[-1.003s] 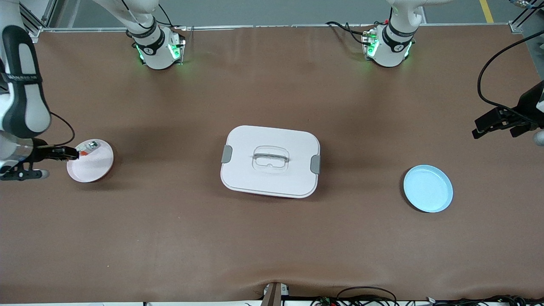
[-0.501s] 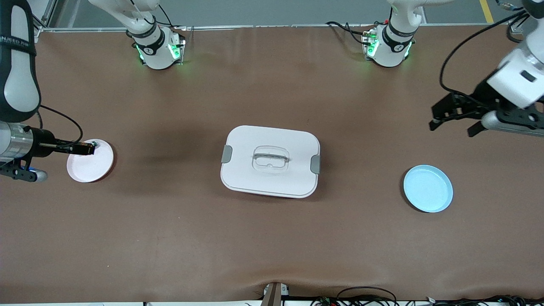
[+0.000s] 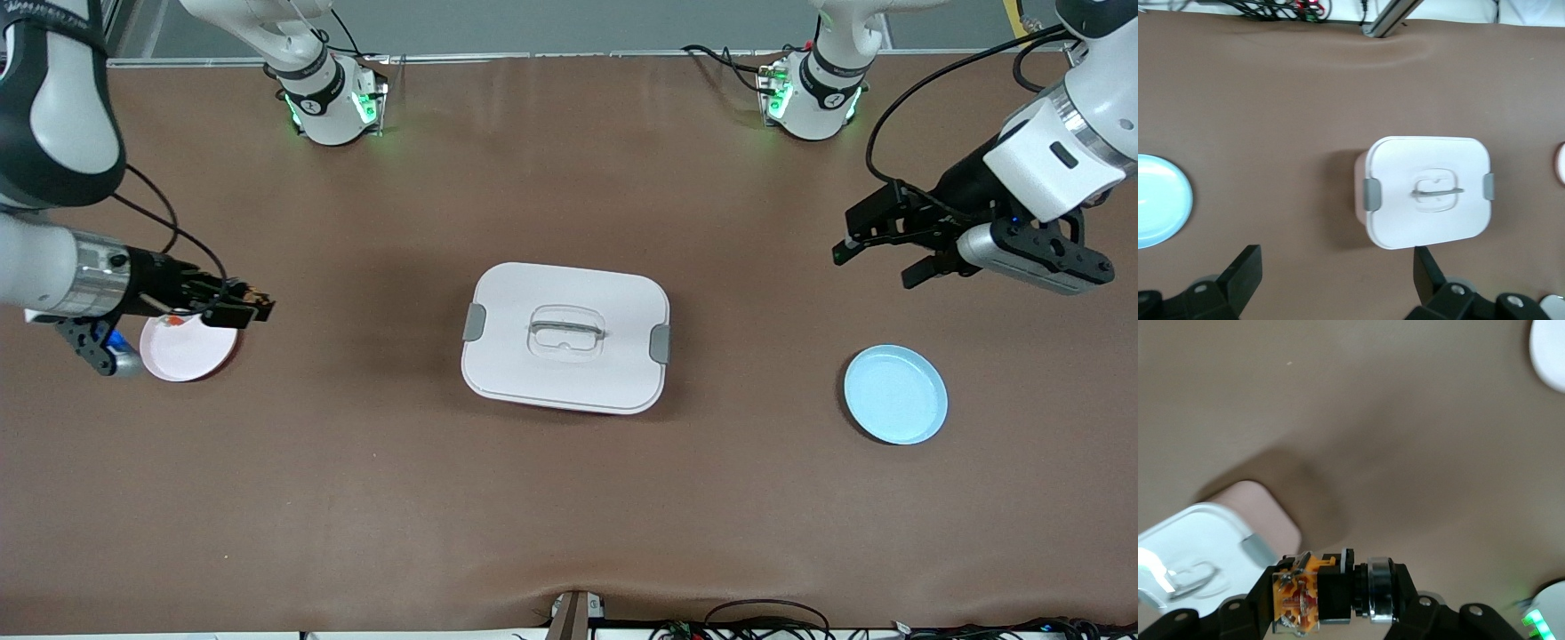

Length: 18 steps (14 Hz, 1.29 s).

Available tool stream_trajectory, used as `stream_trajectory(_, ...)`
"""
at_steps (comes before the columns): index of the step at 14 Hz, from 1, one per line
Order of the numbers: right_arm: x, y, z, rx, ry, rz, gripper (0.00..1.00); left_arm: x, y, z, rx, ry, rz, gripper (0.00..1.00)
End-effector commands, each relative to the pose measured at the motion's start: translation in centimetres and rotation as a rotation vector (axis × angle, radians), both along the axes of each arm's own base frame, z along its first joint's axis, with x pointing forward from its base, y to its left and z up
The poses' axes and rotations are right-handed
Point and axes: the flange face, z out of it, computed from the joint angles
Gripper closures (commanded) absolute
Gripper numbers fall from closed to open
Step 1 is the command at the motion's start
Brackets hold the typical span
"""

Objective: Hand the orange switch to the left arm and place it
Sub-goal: 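Carry the switch over the box while the left gripper reaches toward it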

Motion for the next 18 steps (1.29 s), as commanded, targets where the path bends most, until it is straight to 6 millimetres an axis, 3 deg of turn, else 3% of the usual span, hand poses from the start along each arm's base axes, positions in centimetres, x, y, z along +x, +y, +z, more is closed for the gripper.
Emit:
stream_trajectory(1,0.0,5.5,3.1,0.026,0.009,-0.099,1.0,0.6,-1.8,-0.2,-0.102,0.001,-0.001,0.0)
stream_trajectory(3,0.5,9.1,3.8,0.023,0.026,-0.201,1.0,1.3,-3.2,-1.5,-0.162,0.055,0.066,0.0)
stream_trajectory(4,0.5,11.2,4.1,0.031,0.028,-0.246,1.0,1.0,-5.7,-1.9,-0.173,0.078,0.077,0.0)
stream_trajectory(8,0.5,18.2,4.4,0.088,0.025,-0.404,1.0,1.4,-9.9,-4.0,-0.329,0.172,0.117,0.0)
stream_trajectory(12,2.4,25.4,5.2,0.115,0.038,-0.565,1.0,1.1,-14.8,-5.1,-0.381,0.148,0.118,0.0)
stream_trajectory(18,3.9,30.8,4.4,0.182,0.047,-0.72,1.0,0.8,-20.0,-9.2,-0.437,0.21,0.084,0.0)
